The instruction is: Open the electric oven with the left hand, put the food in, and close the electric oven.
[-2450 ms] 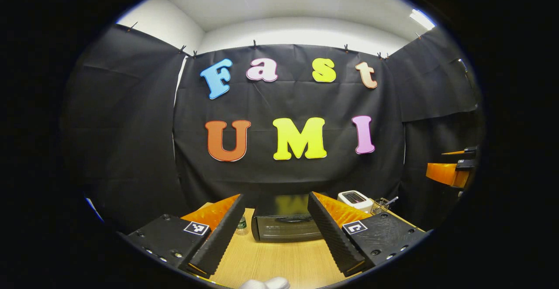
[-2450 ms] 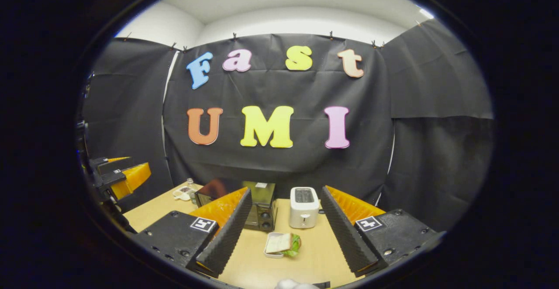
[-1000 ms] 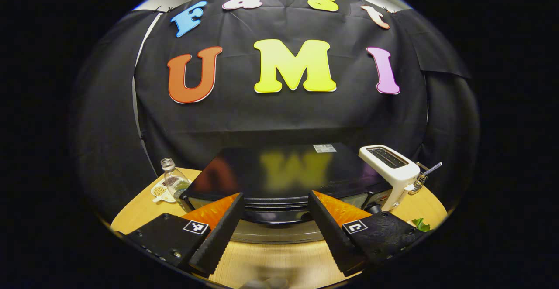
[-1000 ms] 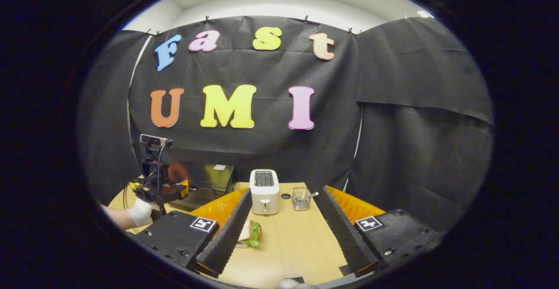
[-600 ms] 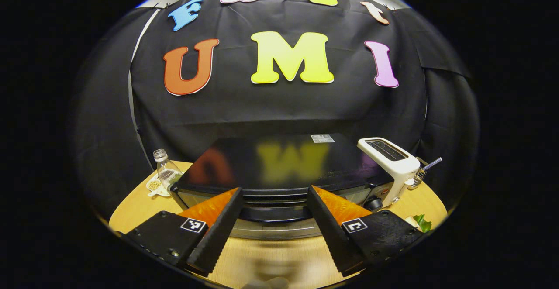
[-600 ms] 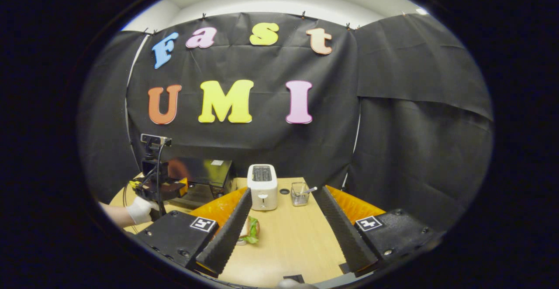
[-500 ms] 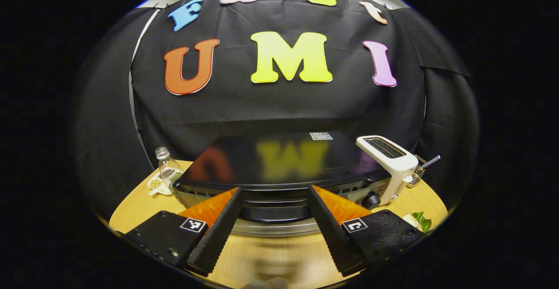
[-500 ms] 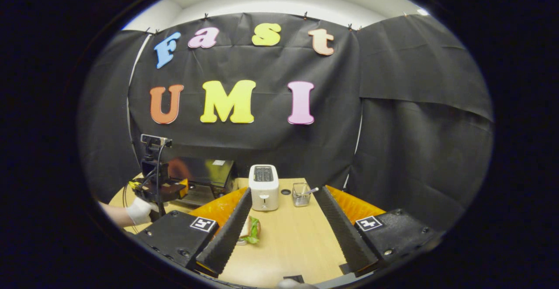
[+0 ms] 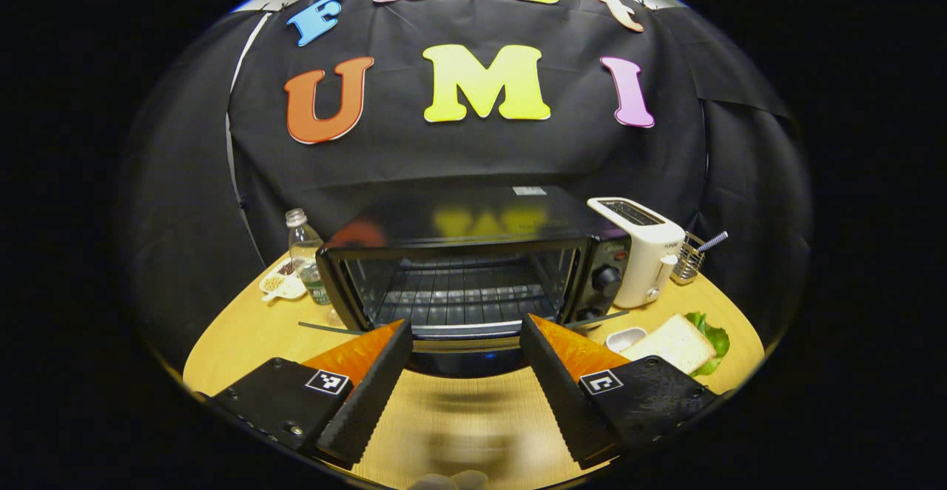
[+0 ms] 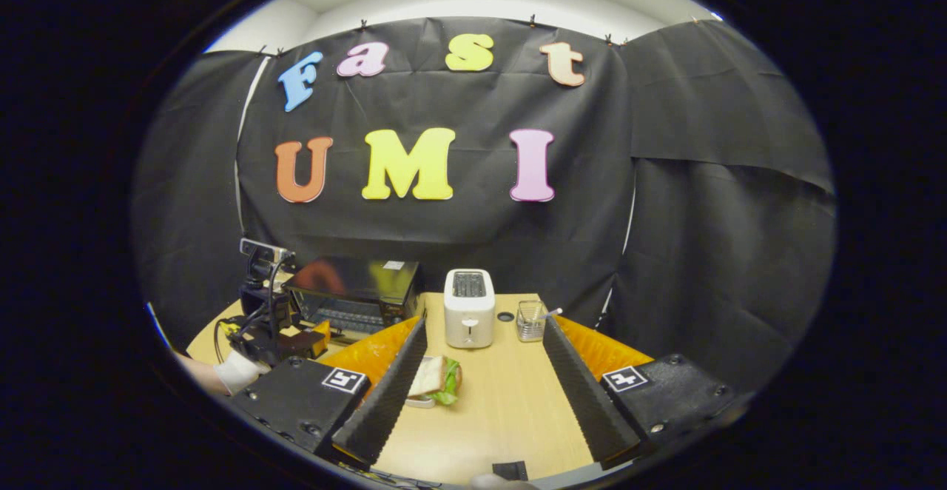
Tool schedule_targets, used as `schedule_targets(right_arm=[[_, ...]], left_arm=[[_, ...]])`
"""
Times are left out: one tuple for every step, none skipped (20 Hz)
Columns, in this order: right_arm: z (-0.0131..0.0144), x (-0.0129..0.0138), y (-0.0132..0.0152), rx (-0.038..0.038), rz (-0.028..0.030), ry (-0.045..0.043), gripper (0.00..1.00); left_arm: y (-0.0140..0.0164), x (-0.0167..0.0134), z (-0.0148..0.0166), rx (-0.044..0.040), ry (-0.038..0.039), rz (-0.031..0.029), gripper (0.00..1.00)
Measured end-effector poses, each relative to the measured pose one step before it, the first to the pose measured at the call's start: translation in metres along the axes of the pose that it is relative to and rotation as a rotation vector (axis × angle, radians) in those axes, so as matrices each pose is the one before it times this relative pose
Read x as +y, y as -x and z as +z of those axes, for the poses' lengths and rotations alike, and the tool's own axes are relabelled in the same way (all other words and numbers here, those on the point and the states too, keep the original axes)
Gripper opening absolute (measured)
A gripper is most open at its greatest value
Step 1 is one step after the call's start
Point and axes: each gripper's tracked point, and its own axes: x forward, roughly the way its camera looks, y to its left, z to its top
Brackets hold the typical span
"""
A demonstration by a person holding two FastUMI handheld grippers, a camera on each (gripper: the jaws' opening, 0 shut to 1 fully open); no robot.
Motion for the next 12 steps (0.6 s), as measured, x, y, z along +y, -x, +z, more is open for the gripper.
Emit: schedule_targets(right_arm=[[-0.00296, -0.00125, 0.00179, 0.00338, 0.00037, 0.00441, 1.0], [-0.00121, -0.00127, 0.0018, 0.00262, -0.00018, 0.00172, 1.0], [-0.00231, -0.00158, 0.0015, 0.00344, 0.00017, 0.00006, 1.0], [-0.00101, -0.00081, 0.00187, 0.00357, -0.00013, -0.00015, 1.0], [-0.00287, -0.00122, 0.0002, 0.00441, -0.00087, -0.00004, 1.0], [-0.00122, -0.00009, 0.00026, 0.00312, 0.00131, -0.00018, 1.0], [-0.00119, -0.00111, 0.00018, 0.00366, -0.00053, 0.00094, 1.0], [-0.00102, -0.00056, 0.00067, 0.00176, -0.00046, 0.0019, 1.0], [-0.00136, -0.0015, 0.00097, 0.00126, -0.00156, 0.00223, 0.92], [-0.00099, -0.00097, 0.00071, 0.00305, -0.00186, 0.00408, 0.92], [-0.00217, -0.0014, 0.00007, 0.00336, -0.00212, 0.0043, 1.0], [-0.00146, -0.00211, -0.00017, 0.00327, -0.00403, 0.00297, 0.92]], left_arm=[[0.00401, -0.00013, -0.01009, 0.01809, -0.00014, -0.00052, 0.98], [0.00406, -0.00125, -0.01133, 0.01661, -0.00283, -0.00077, 0.98], [0.00259, -0.00124, -0.01102, 0.02029, -0.00268, -0.00111, 0.98], [0.00405, -0.00129, -0.01224, 0.02225, -0.00189, -0.00134, 0.98], [0.00074, 0.00043, -0.01254, 0.02761, -0.00006, -0.00081, 0.97], [-0.0013, -0.00112, -0.01452, 0.03086, 0.00266, -0.00108, 0.97], [-0.00184, -0.00145, -0.01333, 0.0356, 0.00692, -0.00112, 0.96], [-0.00114, -0.00024, -0.01024, 0.02389, 0.00315, -0.00152, 0.96], [-0.00483, -0.00106, -0.00958, 0.02537, 0.00048, -0.00119, 0.95], [-0.0029, -0.00155, -0.00941, 0.01439, -0.00278, -0.00116, 0.95], [-0.00457, -0.00118, -0.008, 0.0213, -0.01057, -0.00116, 0.95], [-0.00362, -0.00003, -0.00865, 0.02462, -0.00942, -0.00025, 0.94]])
